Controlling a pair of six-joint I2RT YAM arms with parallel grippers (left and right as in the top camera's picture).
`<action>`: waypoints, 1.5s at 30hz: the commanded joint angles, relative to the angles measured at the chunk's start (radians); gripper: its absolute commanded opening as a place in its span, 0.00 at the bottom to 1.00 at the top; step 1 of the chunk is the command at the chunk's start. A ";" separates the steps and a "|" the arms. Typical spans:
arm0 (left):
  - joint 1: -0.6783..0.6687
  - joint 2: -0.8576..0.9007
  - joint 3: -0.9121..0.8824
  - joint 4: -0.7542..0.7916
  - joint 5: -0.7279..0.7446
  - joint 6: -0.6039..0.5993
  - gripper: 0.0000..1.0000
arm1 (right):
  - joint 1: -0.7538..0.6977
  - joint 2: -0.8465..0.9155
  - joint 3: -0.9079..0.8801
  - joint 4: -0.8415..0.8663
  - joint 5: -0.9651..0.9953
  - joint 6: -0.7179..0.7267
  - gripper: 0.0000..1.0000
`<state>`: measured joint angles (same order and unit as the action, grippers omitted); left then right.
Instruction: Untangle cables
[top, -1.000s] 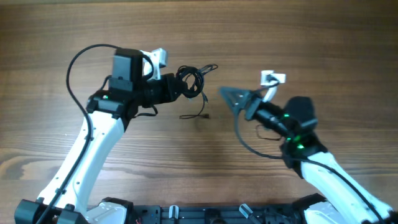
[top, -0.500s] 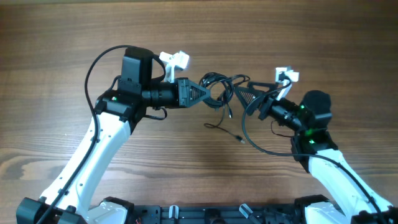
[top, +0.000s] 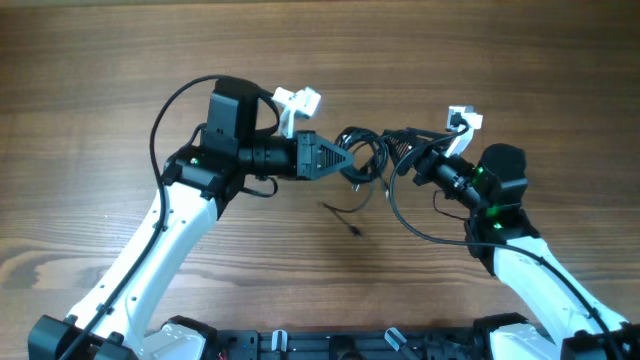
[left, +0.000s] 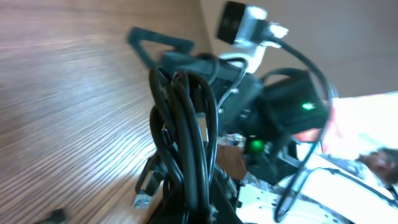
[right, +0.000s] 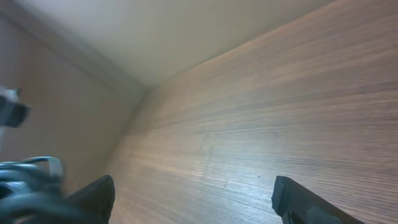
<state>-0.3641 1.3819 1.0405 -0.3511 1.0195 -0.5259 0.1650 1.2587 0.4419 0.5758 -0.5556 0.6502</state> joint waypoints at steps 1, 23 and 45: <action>-0.007 -0.007 0.007 0.088 0.158 -0.007 0.04 | 0.004 0.040 0.003 -0.008 0.100 0.008 0.83; -0.007 -0.007 0.007 0.154 0.180 -0.007 0.04 | -0.287 0.060 0.003 -0.284 0.192 0.108 0.93; 0.009 -0.007 0.007 0.177 -0.023 -0.192 0.04 | -0.308 0.060 0.003 -0.313 -0.457 -0.001 1.00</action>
<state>-0.3756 1.3952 1.0332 -0.2001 1.0485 -0.6094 -0.1429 1.3083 0.4477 0.2466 -0.7963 0.6865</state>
